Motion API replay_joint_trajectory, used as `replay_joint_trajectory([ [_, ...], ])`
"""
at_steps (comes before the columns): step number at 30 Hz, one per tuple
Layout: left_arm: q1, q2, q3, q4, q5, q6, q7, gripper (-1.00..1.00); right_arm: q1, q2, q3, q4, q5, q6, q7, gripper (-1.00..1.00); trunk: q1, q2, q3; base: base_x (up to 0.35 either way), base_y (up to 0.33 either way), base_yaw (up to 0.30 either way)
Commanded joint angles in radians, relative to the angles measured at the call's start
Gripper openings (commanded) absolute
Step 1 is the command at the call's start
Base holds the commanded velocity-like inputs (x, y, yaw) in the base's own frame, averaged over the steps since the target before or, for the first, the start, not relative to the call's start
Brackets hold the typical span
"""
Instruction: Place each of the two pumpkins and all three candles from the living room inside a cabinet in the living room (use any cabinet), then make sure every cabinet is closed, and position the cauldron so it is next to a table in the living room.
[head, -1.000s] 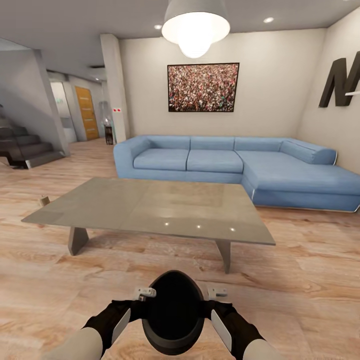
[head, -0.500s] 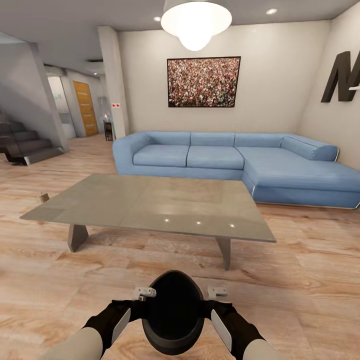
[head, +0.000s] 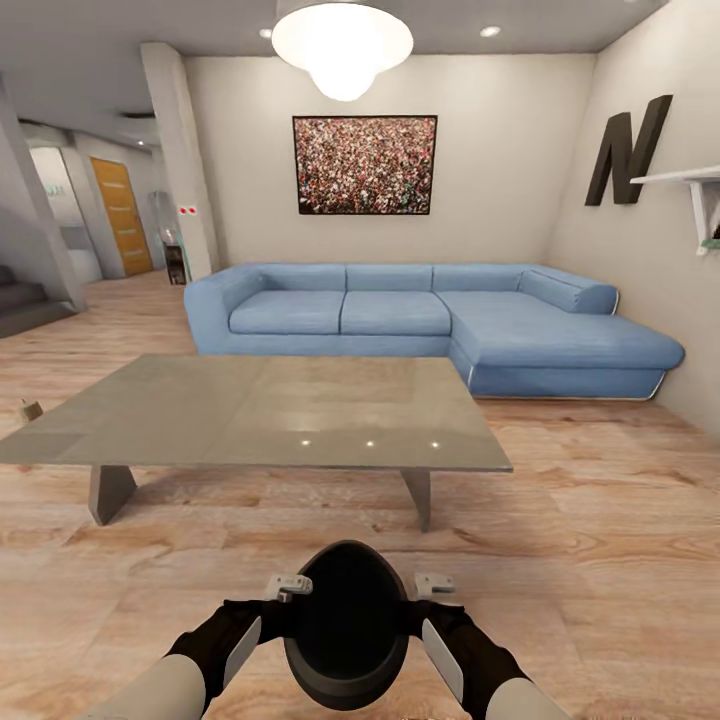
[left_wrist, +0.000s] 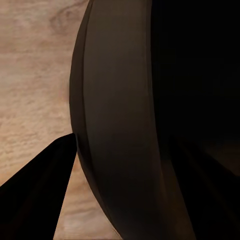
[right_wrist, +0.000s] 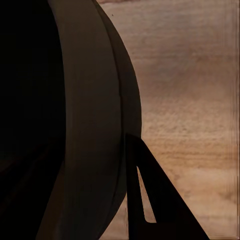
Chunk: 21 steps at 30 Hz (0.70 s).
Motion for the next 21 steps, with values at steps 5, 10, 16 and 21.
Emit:
replay_joint_trajectory([
  [5, 0.000, 0.001, 0.000, 0.001, -0.004, 0.006, -0.003, -1.00, -0.001, 0.000, 0.016, -0.025, -0.024, -0.036, 0.004, -1.00, 0.000, -0.001, -0.001, 0.031, 0.000, -0.189],
  [10, 0.000, 0.001, -0.004, 0.001, -0.004, 0.006, 0.000, -1.00, -0.001, 0.000, 0.017, -0.025, -0.024, -0.036, 0.004, -1.00, 0.000, -0.001, -0.001, 0.221, -0.041, -0.039],
  [16, 0.000, 0.001, -0.012, 0.001, -0.004, 0.006, 0.003, -1.00, -0.001, 0.000, 0.017, -0.025, -0.024, -0.037, 0.004, -1.00, 0.000, -0.001, -0.001, 0.198, -0.127, -0.006],
  [21, 0.000, 0.001, -0.013, 0.001, -0.004, 0.006, 0.003, -1.00, -0.001, 0.000, 0.017, -0.025, -0.024, -0.036, 0.004, -1.00, 0.000, -0.001, -0.001, 0.047, -0.038, -0.001],
])
